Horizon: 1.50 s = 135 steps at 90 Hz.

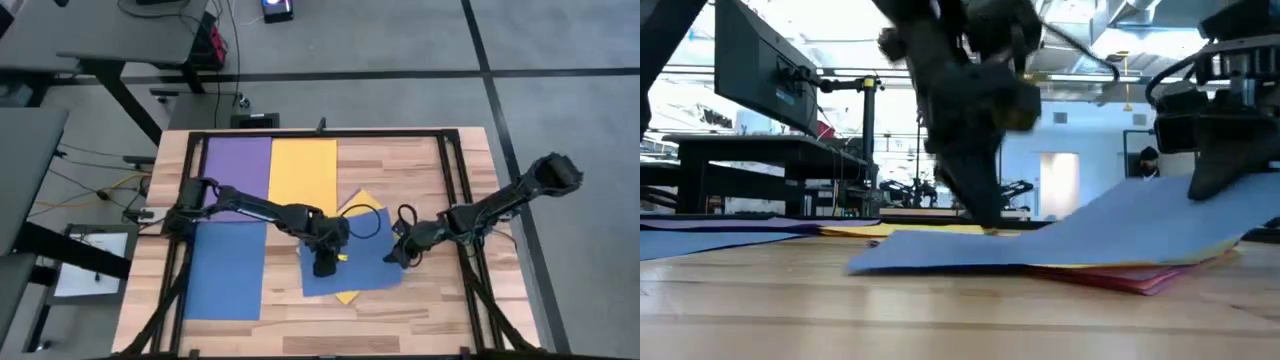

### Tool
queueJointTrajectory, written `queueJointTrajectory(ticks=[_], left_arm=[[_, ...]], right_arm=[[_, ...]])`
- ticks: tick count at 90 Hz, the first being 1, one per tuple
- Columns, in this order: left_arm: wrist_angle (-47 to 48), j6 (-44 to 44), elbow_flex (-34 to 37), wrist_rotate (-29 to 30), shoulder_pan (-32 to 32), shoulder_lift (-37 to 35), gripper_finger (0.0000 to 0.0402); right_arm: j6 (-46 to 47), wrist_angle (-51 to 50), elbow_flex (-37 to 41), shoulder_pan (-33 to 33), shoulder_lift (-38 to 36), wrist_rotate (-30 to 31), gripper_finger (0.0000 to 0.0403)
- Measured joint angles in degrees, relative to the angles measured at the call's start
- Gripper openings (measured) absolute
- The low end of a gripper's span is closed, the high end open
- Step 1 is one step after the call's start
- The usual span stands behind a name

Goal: Organize paper
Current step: Stack the blue paper on top of the blue paper

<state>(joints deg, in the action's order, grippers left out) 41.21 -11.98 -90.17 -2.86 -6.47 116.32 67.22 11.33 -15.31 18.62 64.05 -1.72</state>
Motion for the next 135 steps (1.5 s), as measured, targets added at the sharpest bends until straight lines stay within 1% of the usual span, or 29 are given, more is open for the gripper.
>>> queueJointTrajectory(ticks=[11, 21, 36, 43, 50, 56, 71, 83, 88, 94, 101, 111, 118, 125, 135], left_arm=[[11.54, 1.12, -6.18, 1.78, -0.46, -3.86, 0.0082], [18.13, -2.37, -9.44, 4.98, -1.52, -9.84, 0.0082], [23.16, -10.88, -8.76, 14.82, -4.64, -21.81, 0.0082], [25.74, -14.1, -8.23, 19.21, -6.21, -27.06, 0.0082], [28.89, -16.69, -8.05, 21.42, -7.1, -31.61, 0.0082], [31.67, -18.31, -8.0, 22.3, -7.66, -34.97, 0.0082], [37.43, -19.58, -8.0, 22.72, -8.42, -42.65, 0.0082], [39.23, -18.39, -8.0, 23.22, -8.37, -47.68, 0.0082], [39.31, -17.18, -8.0, 23.46, -8.19, -49.42, 0.0082], [39.41, -15.96, -8.0, 23.47, -8.16, -51.13, 0.0082], [39.91, -14.29, -8.0, 23.42, -8.16, -52.66, 0.0082], [42.71, -11.81, -8.0, 23.36, -8.16, -53.82, 0.0082], [44.85, -10.24, -8.0, 23.13, -8.17, -54.26, 0.0082], [46.63, -9.64, -7.95, 21.46, -8.16, -54.77, 0.0082], [47.56, -9.54, -7.95, 18.84, -8.19, -55.44, 0.0082]], right_arm=[[-4.47, -7.35, -4.76, 0.1, -1.69, -0.02, 0.0001], [-9.16, -16.48, -11.11, 0.1, -2.4, -0.36, 0.0], [-15.65, -28.12, -22.75, -0.13, -1.72, -1.03, 0.0], [-17.65, -32.02, -28.46, -1.08, -0.76, -1.06, 0.0], [-18.27, -34.78, -33.81, -2.61, 0.87, -1.05, 0.0], [-18.22, -35.05, -37.64, -4.13, 3.17, -1.05, 0.0], [-17.05, -34.97, -47.96, -8.22, 13.15, -1.27, 0.0], [-17.57, -33.23, -58.29, -10.24, 23.22, -1.7, 0.0], [-18.13, -31.34, -63.09, -10.69, 27.37, -3.23, 0.0], [-19.76, -29.73, -69.17, -11.06, 32.51, -6.25, 0.0], [-23.01, -28.15, -76.48, -11.16, 38.67, -11.54, 0.0], [-30.23, -27.64, -87.09, -10.87, 47.61, -23.06, 0.0], [-36.86, -27.05, -93.35, -10.29, 53.26, -29.62, 0.0], [-41.78, -27.66, -97.96, -10.19, 58.0, -32.2, 0.0], [-45.83, -30.7, -101.43, -11.66, 63.42, -32.83, 0.0]])
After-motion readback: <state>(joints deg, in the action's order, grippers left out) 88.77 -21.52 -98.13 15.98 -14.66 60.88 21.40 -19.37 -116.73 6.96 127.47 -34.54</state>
